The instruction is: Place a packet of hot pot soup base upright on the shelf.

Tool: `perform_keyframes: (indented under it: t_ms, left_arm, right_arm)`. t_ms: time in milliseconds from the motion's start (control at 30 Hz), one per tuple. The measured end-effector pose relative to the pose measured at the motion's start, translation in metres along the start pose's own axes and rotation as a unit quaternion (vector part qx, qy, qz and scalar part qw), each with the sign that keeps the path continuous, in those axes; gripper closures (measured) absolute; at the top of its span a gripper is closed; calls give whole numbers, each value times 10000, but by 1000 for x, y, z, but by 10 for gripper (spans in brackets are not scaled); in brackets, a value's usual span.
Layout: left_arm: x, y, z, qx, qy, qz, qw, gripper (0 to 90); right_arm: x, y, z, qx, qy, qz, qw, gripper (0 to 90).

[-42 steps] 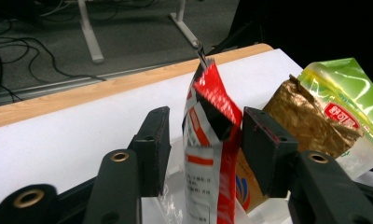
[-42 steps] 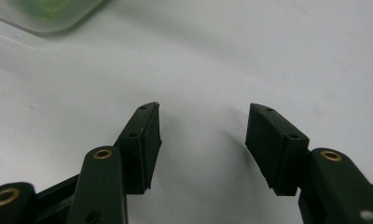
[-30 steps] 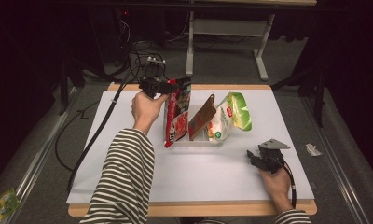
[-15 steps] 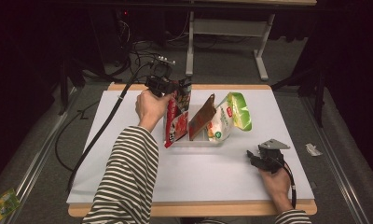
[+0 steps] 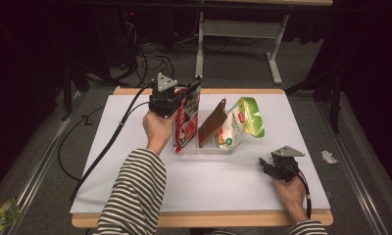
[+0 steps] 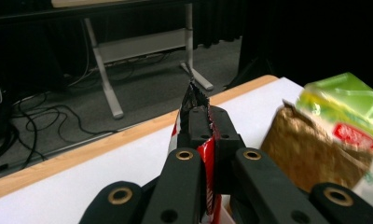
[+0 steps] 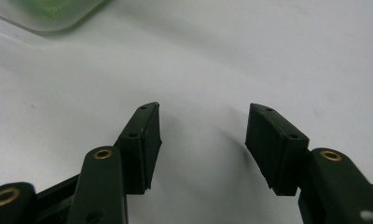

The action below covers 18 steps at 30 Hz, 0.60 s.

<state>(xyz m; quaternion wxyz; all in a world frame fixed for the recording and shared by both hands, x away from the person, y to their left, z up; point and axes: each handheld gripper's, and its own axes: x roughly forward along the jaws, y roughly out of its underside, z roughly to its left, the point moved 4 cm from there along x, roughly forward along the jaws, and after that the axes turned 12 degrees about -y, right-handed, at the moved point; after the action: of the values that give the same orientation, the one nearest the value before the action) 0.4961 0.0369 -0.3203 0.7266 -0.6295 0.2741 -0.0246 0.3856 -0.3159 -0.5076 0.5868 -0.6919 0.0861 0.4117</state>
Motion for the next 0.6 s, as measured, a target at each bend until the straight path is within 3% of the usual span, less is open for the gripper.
perform_keyframes:
  t_ms: [67, 233, 600]
  left_arm:
    - [-5, 2, 2, -77, 16, -28, 10000, 900]
    - [-15, 8, 0, 24, -4, -24, 10000, 900]
    - [-12, 17, -11, 110, -39, 24, 9999, 900]
  right_arm:
    - [0, 0, 0, -28, -1, 19, 10000, 453]
    - [0, 0, 1, -57, 31, 14, 10000, 453]
    - [0, 0, 1, -80, 44, 22, 10000, 453]
